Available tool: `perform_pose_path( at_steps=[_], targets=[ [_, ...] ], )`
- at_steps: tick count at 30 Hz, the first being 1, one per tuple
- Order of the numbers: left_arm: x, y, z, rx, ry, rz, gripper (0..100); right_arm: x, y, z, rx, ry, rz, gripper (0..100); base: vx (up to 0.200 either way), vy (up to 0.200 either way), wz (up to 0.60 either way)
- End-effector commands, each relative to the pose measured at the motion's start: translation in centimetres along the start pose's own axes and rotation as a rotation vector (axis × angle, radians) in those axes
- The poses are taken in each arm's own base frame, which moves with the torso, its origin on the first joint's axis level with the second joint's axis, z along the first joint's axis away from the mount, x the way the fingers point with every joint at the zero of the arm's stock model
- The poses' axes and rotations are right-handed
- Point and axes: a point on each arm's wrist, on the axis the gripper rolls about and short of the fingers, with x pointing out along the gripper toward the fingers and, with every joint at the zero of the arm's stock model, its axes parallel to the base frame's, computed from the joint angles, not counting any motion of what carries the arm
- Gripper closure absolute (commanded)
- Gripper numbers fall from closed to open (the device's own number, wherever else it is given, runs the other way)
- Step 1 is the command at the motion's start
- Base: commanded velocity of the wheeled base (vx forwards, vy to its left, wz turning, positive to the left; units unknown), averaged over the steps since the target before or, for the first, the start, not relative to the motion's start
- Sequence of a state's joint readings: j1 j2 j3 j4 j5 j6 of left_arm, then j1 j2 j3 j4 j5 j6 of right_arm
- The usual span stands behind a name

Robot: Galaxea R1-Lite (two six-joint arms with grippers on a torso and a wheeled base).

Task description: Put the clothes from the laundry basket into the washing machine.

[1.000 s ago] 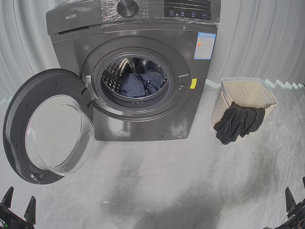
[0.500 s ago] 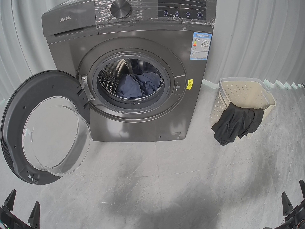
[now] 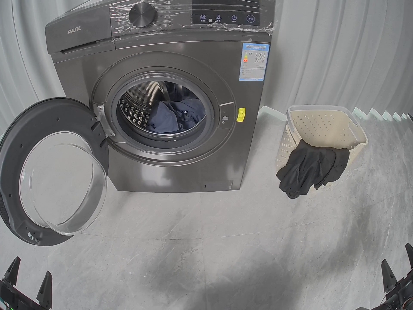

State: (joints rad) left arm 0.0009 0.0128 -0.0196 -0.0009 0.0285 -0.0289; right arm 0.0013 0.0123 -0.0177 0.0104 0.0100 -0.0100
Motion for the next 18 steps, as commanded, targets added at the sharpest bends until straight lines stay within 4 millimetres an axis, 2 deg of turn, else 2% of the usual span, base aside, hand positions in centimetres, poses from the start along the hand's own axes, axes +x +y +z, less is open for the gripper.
perform_pose_path(
  at_steps=[1,10,15,18],
  targets=[
    [-0.14,0.12,-0.04,0.009,-0.004,0.052,0,0.03,0.0,-0.48,-0.001,0.004,0.003,0,0.0,-0.2,0.0],
    [-0.14,-0.08,0.02,0.007,-0.008,-0.04,0,0.03,0.01,-0.49,-0.001,0.006,0.001,0,0.0,-0.2,0.0],
    [-0.24,-0.36,0.17,0.005,-0.005,-0.165,0,0.03,0.01,-0.48,0.001,0.004,0.001,0,0.0,-0.2,0.0],
    [-0.23,-0.36,0.14,0.006,-0.005,-0.161,0,0.03,0.01,-0.48,-0.001,0.004,0.001,0,0.0,-0.2,0.0]
  ],
)
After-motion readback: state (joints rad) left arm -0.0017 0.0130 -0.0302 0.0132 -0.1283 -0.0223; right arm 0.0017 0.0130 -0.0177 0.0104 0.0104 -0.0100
